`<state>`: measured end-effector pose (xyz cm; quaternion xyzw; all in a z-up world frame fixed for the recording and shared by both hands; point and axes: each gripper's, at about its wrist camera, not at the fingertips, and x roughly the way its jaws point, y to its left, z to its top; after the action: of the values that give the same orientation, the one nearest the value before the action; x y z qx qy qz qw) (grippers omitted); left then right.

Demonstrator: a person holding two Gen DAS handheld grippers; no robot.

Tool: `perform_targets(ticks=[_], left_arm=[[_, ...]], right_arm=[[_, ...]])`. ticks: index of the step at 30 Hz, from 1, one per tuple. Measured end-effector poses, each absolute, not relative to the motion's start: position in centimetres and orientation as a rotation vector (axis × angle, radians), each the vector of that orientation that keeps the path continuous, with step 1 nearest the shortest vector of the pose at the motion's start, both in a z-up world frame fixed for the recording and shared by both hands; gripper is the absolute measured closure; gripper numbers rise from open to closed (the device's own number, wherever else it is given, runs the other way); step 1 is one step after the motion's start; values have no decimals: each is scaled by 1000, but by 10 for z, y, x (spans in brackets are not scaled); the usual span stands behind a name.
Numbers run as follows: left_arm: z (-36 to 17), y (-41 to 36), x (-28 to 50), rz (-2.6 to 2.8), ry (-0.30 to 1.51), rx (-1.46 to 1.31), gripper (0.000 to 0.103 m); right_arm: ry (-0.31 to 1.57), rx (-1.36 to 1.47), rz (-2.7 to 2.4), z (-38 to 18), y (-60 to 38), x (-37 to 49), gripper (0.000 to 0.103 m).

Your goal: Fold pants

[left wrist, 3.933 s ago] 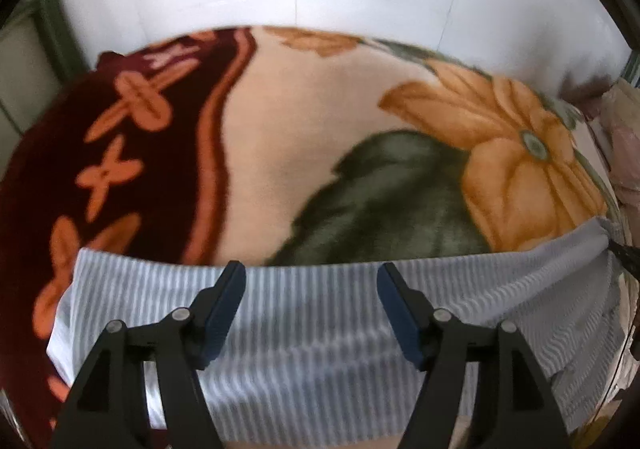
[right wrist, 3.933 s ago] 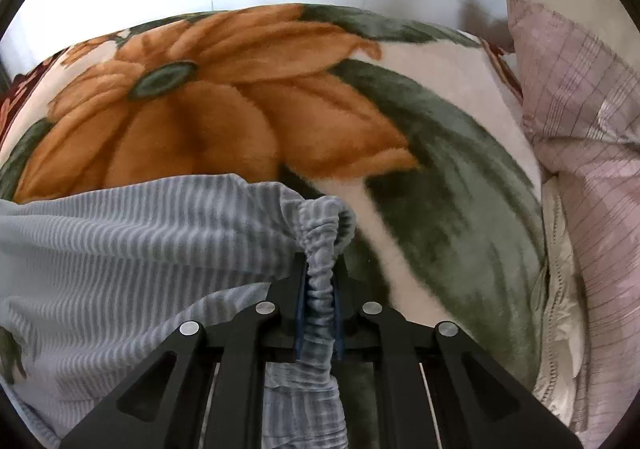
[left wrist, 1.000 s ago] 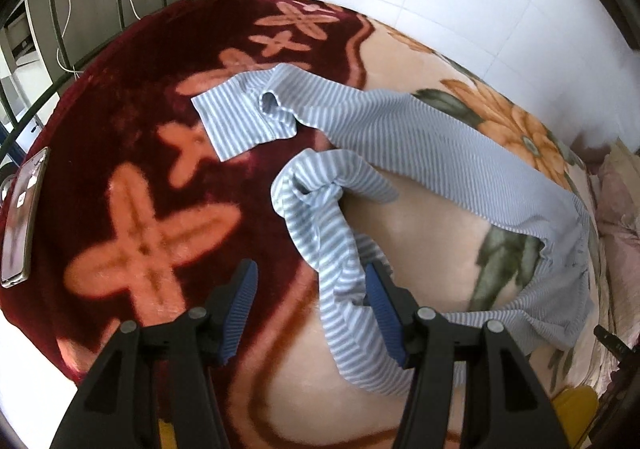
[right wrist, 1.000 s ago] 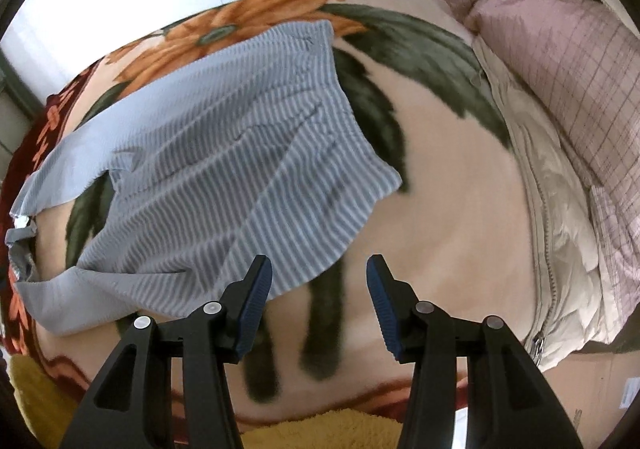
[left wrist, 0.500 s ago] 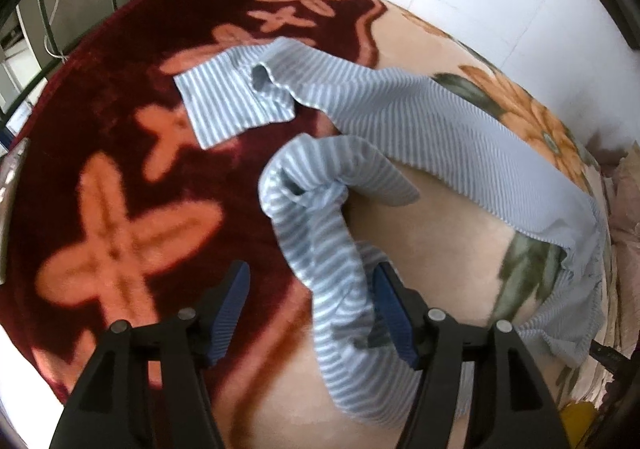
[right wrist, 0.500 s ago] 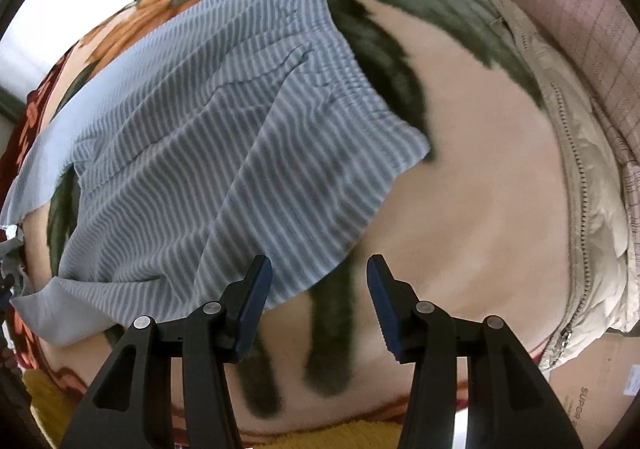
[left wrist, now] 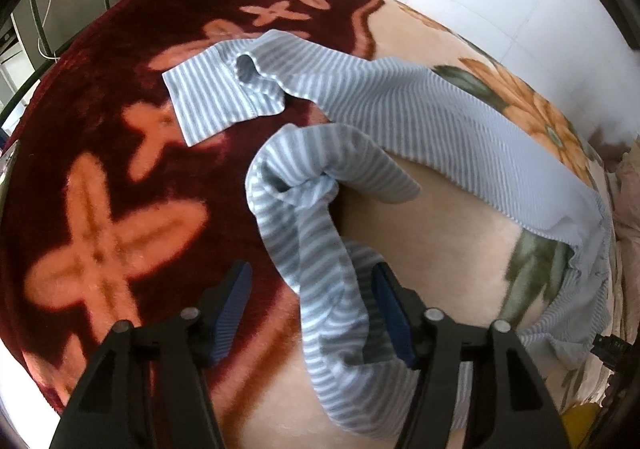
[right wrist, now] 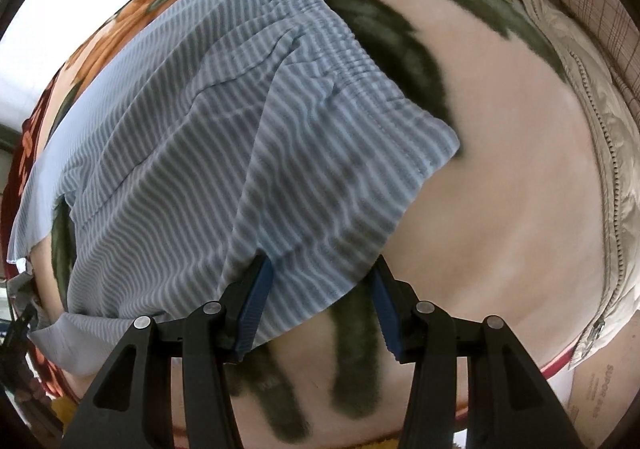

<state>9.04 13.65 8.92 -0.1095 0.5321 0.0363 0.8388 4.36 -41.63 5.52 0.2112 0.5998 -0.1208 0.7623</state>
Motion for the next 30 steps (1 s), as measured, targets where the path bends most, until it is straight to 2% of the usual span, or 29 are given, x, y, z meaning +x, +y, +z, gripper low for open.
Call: perform_targets(ticks=[1,2,3,4,6,14,21,25,30], left_arm=[[90,137,90,73,1124,-235,57],[90,137,89,69,1125,-240,71],[91,138,89,65,1125,-246,80],[92,139,87,58,1122,-256,83],[97,140,85,49,1110,-260,88],[136,145,58,25,1013,-231,94],[164,162,29,48,945,-234,94],[161,169,19,50,973,-248,94],[149,167,18,47,1023,-259,94]], right_arm=[[1301,462,-263,56,-417,44,57],[1298,464,-264,57,-419,41,60],[1291,468,-265,58,-421,37,68],[1285,473,-261,59,-421,36,82],[1270,490,-232,63,-422,34,98],[1167,472,-232,98,-432,14,99],[1086,437,-291,139,-456,-5,99],[1107,398,-349,138,-465,-6,99],[1180,391,-387,112,-466,1,99]])
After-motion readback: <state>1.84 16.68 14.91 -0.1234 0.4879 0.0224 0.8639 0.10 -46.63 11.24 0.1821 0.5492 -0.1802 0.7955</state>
